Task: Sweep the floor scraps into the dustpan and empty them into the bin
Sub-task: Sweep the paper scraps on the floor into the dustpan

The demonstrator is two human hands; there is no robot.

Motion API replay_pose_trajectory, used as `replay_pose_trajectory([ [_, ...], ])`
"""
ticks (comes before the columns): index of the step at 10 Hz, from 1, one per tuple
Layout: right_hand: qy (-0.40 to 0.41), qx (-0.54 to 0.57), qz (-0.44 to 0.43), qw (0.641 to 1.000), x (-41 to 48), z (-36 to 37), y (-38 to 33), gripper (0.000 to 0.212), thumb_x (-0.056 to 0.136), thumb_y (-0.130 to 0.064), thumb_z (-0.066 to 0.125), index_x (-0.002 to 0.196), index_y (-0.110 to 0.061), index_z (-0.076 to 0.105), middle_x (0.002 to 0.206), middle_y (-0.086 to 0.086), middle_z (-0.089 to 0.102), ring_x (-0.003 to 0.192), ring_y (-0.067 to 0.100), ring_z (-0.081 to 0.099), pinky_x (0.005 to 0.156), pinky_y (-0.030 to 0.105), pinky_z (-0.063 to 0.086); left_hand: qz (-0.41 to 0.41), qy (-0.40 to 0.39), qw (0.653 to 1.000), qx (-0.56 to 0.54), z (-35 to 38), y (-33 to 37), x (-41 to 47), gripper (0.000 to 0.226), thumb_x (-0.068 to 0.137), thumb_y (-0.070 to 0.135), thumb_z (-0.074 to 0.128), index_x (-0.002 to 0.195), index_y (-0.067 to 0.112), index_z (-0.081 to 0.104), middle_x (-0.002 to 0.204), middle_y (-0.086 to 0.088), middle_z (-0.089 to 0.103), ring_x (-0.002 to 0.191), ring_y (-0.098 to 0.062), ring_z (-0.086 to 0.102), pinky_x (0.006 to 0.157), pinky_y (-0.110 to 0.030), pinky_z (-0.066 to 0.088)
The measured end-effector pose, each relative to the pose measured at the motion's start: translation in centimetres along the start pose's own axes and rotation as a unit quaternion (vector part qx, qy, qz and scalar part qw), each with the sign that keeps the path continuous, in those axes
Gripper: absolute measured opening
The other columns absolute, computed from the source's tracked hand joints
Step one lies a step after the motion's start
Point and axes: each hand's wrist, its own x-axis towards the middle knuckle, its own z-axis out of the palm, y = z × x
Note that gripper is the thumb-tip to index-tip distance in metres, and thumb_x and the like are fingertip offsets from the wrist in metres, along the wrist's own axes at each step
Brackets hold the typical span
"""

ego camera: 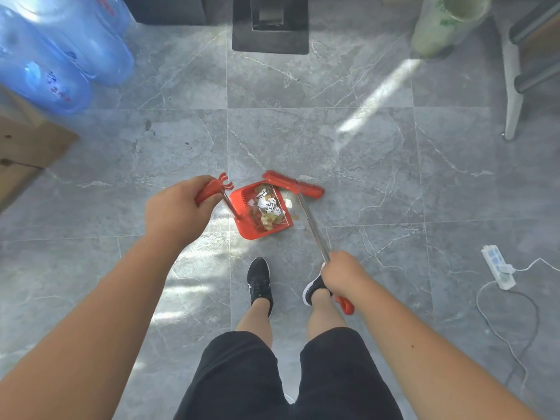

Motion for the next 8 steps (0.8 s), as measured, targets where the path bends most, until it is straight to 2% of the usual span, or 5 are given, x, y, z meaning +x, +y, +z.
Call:
replay_pose_trajectory([
  [2,-0.013,0.176,0.048,0.983,-1.5,1.6,3.0,0.014,0.089,0.0,0.046,0.09,-0.008,0.057,0.071,0.017,0.056,0.04,0.025,0.052,0.038,0.023,0.041,0.01,-0.003,1.0,-0.002,0.1,0.6,0.1,0.022,0.092,0.05,0.06,0.111,0.041,0.068,0.082,0.01,0.065,0.078,-0.021,0.06,0.066,-0.031,0.039],
  [4,-0.004,0.355,0.056,0.933,-2.8,2.1,2.5,0.021,0.087,0.004,0.051,0.076,-0.013,0.052,0.064,0.011,0.047,0.043,0.02,0.041,0.04,0.024,0.036,0.036,0.003,0.999,0.002,-1.3,0.8,0.9,0.023,0.092,0.049,0.062,0.11,0.038,0.071,0.074,0.012,0.058,0.071,-0.017,0.05,0.066,-0.031,0.037],
  [5,0.006,0.381,0.069,0.922,-2.9,2.5,1.5,0.022,0.086,0.004,0.051,0.07,-0.01,0.047,0.052,0.01,0.043,0.035,0.02,0.042,0.045,0.023,0.031,0.05,0.004,0.999,0.016,-2.4,0.4,0.9,0.022,0.092,0.047,0.063,0.11,0.037,0.071,0.072,0.012,0.058,0.07,-0.017,0.05,0.067,-0.031,0.038],
  [7,-0.01,0.427,0.153,0.891,-2.0,4.3,-0.9,0.018,0.087,0.002,0.042,0.085,-0.013,0.05,0.063,0.009,0.039,0.024,0.015,0.036,0.048,0.02,0.025,0.071,0.002,0.997,0.038,-2.9,-1.6,0.6,0.02,0.091,0.049,0.065,0.107,0.04,0.071,0.075,0.01,0.067,0.073,-0.023,0.062,0.066,-0.031,0.043],
  [8,-0.012,0.465,0.159,0.871,-1.8,6.1,-2.0,0.016,0.089,0.003,0.044,0.097,-0.005,0.055,0.071,0.012,0.044,0.034,0.016,0.038,0.043,0.019,0.024,0.069,-0.015,0.997,0.04,-2.1,-2.3,0.6,0.022,0.09,0.053,0.063,0.108,0.043,0.071,0.075,0.014,0.065,0.07,-0.017,0.056,0.065,-0.029,0.041],
])
